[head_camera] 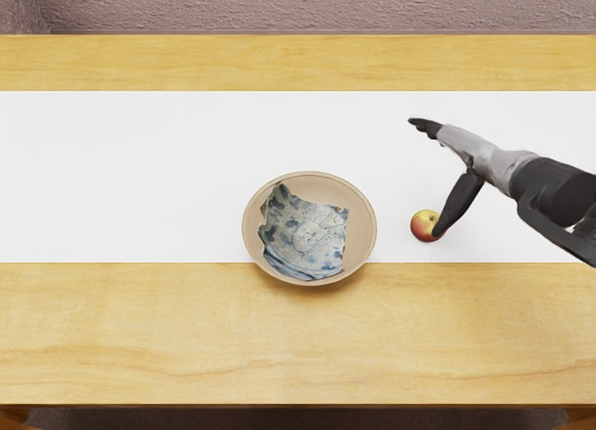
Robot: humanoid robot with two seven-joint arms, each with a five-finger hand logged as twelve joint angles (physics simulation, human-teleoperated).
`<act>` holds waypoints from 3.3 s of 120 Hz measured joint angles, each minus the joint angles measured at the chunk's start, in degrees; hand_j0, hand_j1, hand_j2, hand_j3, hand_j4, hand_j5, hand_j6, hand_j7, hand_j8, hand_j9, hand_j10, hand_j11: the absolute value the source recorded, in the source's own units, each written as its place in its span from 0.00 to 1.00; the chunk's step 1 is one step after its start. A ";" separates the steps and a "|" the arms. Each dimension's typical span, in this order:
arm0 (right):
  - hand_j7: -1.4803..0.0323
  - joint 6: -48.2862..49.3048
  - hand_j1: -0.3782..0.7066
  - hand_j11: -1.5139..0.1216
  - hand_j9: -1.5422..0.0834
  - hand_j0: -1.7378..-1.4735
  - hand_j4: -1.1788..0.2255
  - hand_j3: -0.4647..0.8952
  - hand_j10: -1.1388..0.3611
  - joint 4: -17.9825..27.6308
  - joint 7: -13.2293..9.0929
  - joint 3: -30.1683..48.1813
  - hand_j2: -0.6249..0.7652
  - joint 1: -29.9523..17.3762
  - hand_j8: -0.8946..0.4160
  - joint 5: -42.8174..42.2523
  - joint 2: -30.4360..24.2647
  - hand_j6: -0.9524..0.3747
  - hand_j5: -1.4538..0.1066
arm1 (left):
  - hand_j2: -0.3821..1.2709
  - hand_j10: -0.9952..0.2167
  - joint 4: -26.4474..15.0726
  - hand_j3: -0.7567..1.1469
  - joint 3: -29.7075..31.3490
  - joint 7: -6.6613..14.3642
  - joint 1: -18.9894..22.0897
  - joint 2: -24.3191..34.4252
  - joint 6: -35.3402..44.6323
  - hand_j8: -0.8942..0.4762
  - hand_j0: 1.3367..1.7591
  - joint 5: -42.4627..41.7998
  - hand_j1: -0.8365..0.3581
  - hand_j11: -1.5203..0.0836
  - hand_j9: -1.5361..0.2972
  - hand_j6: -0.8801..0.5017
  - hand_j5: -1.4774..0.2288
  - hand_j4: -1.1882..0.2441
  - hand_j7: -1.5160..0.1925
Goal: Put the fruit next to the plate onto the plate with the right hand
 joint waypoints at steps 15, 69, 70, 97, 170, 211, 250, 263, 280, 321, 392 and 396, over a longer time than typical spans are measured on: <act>0.98 -3.20 0.03 0.92 0.95 0.30 0.84 0.34 0.76 0.02 0.00 -7.19 0.45 2.62 0.68 -1.07 -0.34 0.71 0.93 | 0.23 0.81 -0.02 0.40 -0.02 -0.01 0.00 0.00 0.00 0.64 0.76 0.00 0.98 0.94 0.83 0.63 0.86 0.82 0.88; 0.95 -19.04 0.06 0.90 0.93 0.30 0.82 0.34 0.74 0.03 0.00 -22.73 0.45 5.78 0.66 -11.25 -1.39 0.69 0.91 | 0.23 0.81 -2.35 0.40 0.00 -0.02 -0.04 0.00 0.06 0.64 0.76 0.00 0.98 0.94 0.83 0.63 0.86 0.82 0.88; 0.95 -19.09 0.06 0.90 0.93 0.30 0.82 0.34 0.74 0.03 0.00 -22.98 0.45 5.89 0.66 -11.26 -1.35 0.69 0.91 | 0.23 0.81 -2.37 0.40 0.00 -0.02 -0.06 0.00 0.06 0.64 0.76 0.00 0.98 0.94 0.83 0.63 0.86 0.82 0.88; 0.90 -20.08 0.12 0.85 0.88 0.30 0.77 0.34 0.70 0.00 0.00 -27.88 0.44 6.71 0.61 -9.36 -1.43 0.65 0.86 | 0.23 0.81 -3.99 0.40 0.01 0.00 -0.08 0.00 0.05 0.64 0.76 -0.01 0.98 0.94 0.83 0.63 0.86 0.82 0.88; 0.78 -37.11 0.28 0.75 0.77 0.30 0.68 0.34 0.61 -5.90 0.00 -38.29 0.42 9.47 0.51 -9.34 1.64 0.54 0.74 | 0.23 0.81 -11.52 0.40 0.12 -0.01 -2.72 0.00 0.14 0.64 0.76 -0.01 0.98 0.94 0.83 0.63 0.86 0.82 0.88; 0.69 -40.05 0.40 0.65 0.68 0.34 0.59 0.34 0.53 -3.62 0.01 -41.18 0.39 10.88 0.42 -4.36 0.05 0.46 0.65 | 0.23 0.81 -13.47 0.40 0.12 0.01 -2.69 0.00 0.23 0.64 0.76 0.00 0.98 0.94 0.83 0.63 0.86 0.82 0.88; 0.56 -40.17 0.55 0.54 0.56 0.31 0.49 0.34 0.43 -1.83 -0.01 -41.41 0.41 11.97 0.37 -0.18 -0.78 0.35 0.53 | 0.23 0.81 -13.54 0.40 0.07 0.01 -2.72 0.00 0.26 0.64 0.76 -0.01 0.98 0.94 0.83 0.63 0.86 0.82 0.88; 0.52 -40.20 0.59 0.50 0.52 0.31 0.45 0.34 0.40 -1.36 -0.08 -42.28 0.45 13.01 0.40 1.70 -0.89 0.37 0.50 | 0.23 0.81 -13.51 0.40 0.06 -0.01 -2.71 0.00 0.26 0.64 0.76 -0.01 0.98 0.94 0.83 0.63 0.86 0.82 0.88; 0.47 -40.19 0.62 0.46 0.48 0.33 0.39 0.34 0.40 -1.11 -0.15 -43.12 0.49 13.98 0.42 3.11 -0.91 0.40 0.46 | 0.23 0.81 -13.47 0.40 0.04 0.00 -2.64 0.00 0.26 0.64 0.76 -0.01 0.98 0.94 0.83 0.63 0.86 0.82 0.88; 0.33 -38.68 0.54 0.31 0.35 0.36 0.28 0.34 0.39 -0.76 -0.08 -43.85 0.48 15.57 0.36 6.30 -0.95 0.33 0.33 | 0.23 0.81 -13.46 0.40 0.02 -0.01 -2.63 0.00 0.26 0.64 0.76 0.01 0.98 0.94 0.83 0.63 0.86 0.82 0.88; 0.23 -31.37 0.58 0.23 0.25 0.32 0.24 0.34 0.40 0.01 -0.12 -33.69 0.76 20.86 0.35 14.94 -0.06 0.22 0.18 | 0.23 0.81 -7.74 0.40 0.03 0.00 -2.29 0.00 0.25 0.64 0.76 -0.08 0.98 0.94 0.83 0.63 0.86 0.82 0.88; 0.23 -30.96 0.59 0.23 0.25 0.32 0.24 0.34 0.40 0.01 -0.13 -32.94 0.77 21.10 0.36 14.97 0.71 0.22 0.18 | 0.23 0.81 -7.21 0.40 0.00 0.00 -2.17 0.00 0.25 0.64 0.76 -0.09 0.98 0.94 0.83 0.63 0.86 0.82 0.88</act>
